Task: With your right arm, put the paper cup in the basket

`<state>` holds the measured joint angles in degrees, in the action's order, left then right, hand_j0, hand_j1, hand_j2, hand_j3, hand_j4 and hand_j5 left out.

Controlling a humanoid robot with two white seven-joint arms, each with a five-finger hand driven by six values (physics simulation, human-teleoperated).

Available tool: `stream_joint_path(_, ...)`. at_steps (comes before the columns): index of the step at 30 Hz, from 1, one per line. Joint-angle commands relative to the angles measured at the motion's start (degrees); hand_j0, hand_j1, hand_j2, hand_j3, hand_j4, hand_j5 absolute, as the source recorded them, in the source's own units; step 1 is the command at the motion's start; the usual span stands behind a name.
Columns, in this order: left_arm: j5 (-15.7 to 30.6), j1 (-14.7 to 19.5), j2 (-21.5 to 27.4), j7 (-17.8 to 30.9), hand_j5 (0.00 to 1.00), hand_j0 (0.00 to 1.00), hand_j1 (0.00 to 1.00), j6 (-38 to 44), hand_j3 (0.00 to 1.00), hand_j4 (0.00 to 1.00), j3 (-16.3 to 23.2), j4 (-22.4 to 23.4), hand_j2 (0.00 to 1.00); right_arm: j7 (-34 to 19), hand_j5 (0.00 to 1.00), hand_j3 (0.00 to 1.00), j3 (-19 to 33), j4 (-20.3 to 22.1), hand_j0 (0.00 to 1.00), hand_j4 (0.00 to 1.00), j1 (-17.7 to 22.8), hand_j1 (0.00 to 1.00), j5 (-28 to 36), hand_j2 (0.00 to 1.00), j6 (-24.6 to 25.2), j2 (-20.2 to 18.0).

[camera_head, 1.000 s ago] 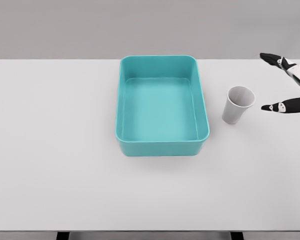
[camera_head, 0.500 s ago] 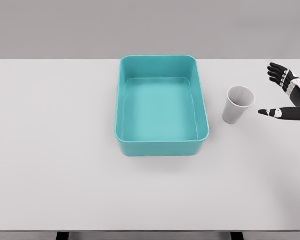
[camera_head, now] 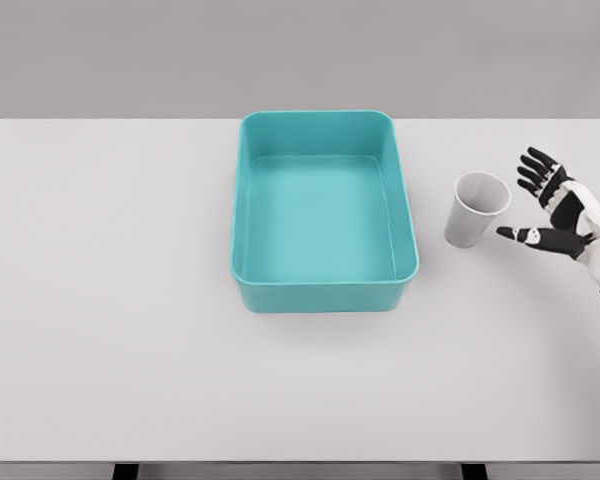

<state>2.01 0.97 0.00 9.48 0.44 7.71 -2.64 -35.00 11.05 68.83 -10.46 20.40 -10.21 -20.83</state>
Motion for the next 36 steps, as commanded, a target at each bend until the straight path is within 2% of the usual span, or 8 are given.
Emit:
stream_joint_path(1, 0.01, 0.0, 0.0, 0.01, 1.0, 1.0, 1.0, 0.0, 1.0, 1.0, 0.02, 0.0, 1.0, 0.0, 1.0, 1.0, -0.07, -1.07, 1.0, 1.0, 0.0, 1.0, 0.43, 1.0, 0.02, 0.79)
stream_joint_path(6, 0.01, 0.0, 0.0, 0.01, 1.0, 1.0, 1.0, 0.09, 1.0, 1.0, 0.02, 0.0, 1.0, 0.0, 1.0, 1.0, -0.24, -3.44, 1.0, 1.0, 0.0, 1.0, 0.34, 1.0, -0.6, 1.76)
stream_joint_path(23, 0.01, 0.0, 0.0, 0.01, 1.0, 1.0, 1.0, 0.09, 1.0, 1.0, 0.02, 0.0, 1.0, 0.0, 1.0, 1.0, -3.05, -3.44, 1.0, 1.0, -1.05, 1.0, -0.36, 1.0, -0.6, 4.22)
stream_joint_path(36, 0.01, 0.0, 0.0, 0.01, 1.0, 1.0, 1.0, 0.0, 1.0, 1.0, 0.02, 0.0, 1.0, 0.0, 1.0, 1.0, -4.02, -3.44, 1.0, 1.0, -1.14, 1.0, -0.45, 1.0, -0.51, 4.66)
